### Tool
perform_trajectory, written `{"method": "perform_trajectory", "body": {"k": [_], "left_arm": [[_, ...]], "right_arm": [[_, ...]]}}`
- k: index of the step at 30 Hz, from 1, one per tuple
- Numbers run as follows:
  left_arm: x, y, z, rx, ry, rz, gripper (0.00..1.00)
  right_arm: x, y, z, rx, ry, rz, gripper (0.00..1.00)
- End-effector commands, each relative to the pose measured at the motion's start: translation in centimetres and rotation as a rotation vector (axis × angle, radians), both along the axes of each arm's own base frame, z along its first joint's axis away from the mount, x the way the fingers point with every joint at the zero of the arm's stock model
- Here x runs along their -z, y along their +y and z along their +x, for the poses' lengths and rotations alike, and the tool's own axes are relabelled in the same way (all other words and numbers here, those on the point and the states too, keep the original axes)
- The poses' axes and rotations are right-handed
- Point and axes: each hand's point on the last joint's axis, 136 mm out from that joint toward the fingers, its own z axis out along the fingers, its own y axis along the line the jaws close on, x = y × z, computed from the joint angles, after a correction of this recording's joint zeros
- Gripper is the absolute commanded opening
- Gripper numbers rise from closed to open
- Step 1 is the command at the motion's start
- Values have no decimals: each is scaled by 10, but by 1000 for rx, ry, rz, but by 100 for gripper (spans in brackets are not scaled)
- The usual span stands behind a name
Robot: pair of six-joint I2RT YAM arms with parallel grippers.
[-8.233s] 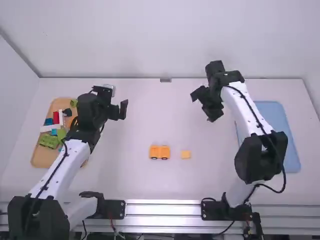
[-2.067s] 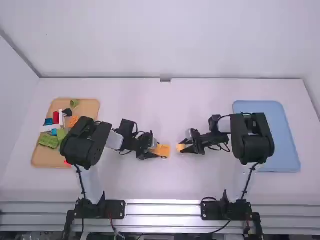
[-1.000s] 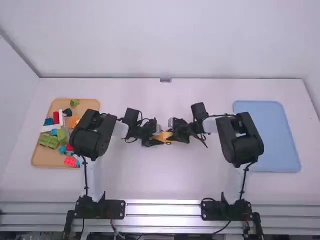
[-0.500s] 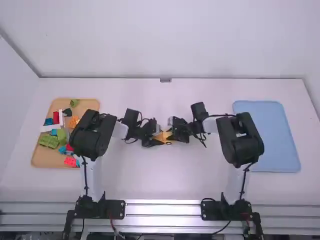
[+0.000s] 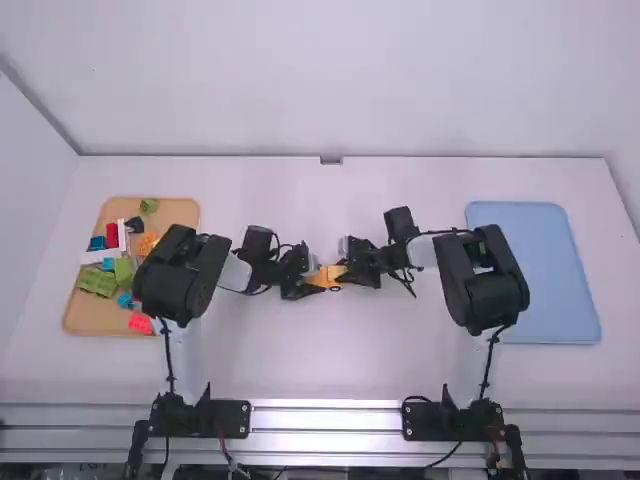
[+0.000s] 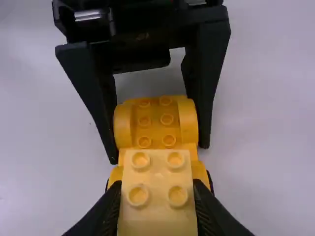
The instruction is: Assemble lego blocks to make yellow taxi
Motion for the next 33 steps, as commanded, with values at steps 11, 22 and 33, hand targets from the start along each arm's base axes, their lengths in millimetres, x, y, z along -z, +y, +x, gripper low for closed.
{"method": "perform_trajectory", "body": {"k": [11,22,33], "left_arm": [[35,11,-25,12,159,123,33],[39,13,-31,41,141,141,33],[42,18,-13,-48,152,182,35]], "right_arm": [[-5,9,-7,-31,-46,24,18],[-4,8,-6,-1,-3,19,18],[-2,7,-8,3,13,11,17]]}}
